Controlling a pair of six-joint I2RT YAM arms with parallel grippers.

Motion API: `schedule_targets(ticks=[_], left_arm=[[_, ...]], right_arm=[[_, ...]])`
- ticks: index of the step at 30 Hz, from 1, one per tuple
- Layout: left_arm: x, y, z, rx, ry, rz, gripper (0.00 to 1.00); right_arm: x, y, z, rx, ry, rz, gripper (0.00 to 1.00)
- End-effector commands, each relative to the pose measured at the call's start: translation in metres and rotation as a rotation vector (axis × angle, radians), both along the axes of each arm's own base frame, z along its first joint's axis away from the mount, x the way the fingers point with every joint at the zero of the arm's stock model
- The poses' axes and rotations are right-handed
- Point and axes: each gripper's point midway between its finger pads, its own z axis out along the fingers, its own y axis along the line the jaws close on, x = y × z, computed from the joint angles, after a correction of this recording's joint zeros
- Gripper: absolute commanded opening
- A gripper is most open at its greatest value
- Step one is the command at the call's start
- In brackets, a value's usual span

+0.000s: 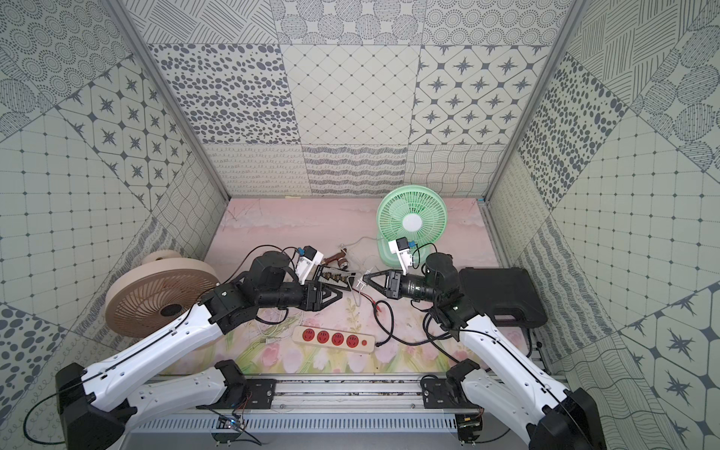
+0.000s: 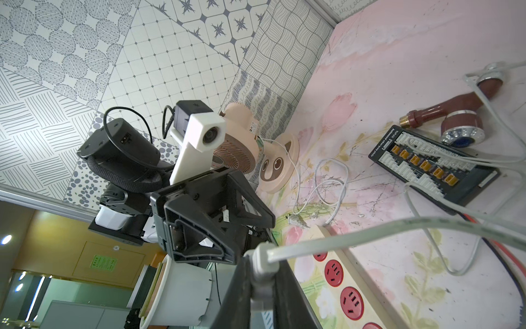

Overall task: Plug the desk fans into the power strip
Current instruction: Pick up the plug from the center of the board, then adjust the socket at the center of the board.

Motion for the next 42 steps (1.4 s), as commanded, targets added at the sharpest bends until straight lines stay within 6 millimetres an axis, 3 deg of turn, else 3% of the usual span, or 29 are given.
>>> schedule_targets(ticks=[1, 6, 9, 11, 18, 22, 24, 34, 37, 42], left_arm=[[0.02, 0.0, -0.002, 0.055, -0.099, 0.049, 0.61], [0.017, -0.012, -0.012, 0.052, -0.05, 0.025, 0.62], [0.016, 0.004, -0.034, 0.133, 0.026, 0.098, 0.62], [0.012, 0.017, -0.048, 0.167, 0.088, 0.16, 0.68], [-0.049, 0.074, -0.126, 0.281, 0.459, 0.356, 0.84], [-0.076, 0.094, -0.151, 0.292, 0.564, 0.419, 0.9], [-0.082, 0.099, -0.161, 0.299, 0.596, 0.437, 0.99], [-0.078, 0.07, -0.205, 0.28, 0.722, 0.408, 0.99], [-0.065, 0.068, -0.211, 0.3, 0.692, 0.436, 0.99], [-0.033, 0.043, -0.203, 0.265, 0.637, 0.435, 0.99]], right_arm=[[0.005, 0.001, 0.018, 0.04, -0.035, -0.014, 0.0], [0.007, -0.001, 0.009, 0.029, -0.05, -0.035, 0.0], [0.009, -0.006, -0.004, -0.03, -0.084, -0.067, 0.0], [0.012, -0.012, -0.015, -0.073, -0.103, -0.108, 0.0], [0.015, -0.024, -0.036, -0.189, -0.202, -0.15, 0.0], [0.016, -0.021, -0.047, -0.229, -0.209, -0.127, 0.0], [0.016, -0.018, -0.053, -0.244, -0.204, -0.115, 0.0], [0.022, -0.018, -0.062, -0.313, -0.204, -0.157, 0.0], [0.022, -0.019, -0.061, -0.317, -0.206, -0.167, 0.0], [0.025, -0.02, -0.065, -0.349, -0.171, -0.192, 0.0]])
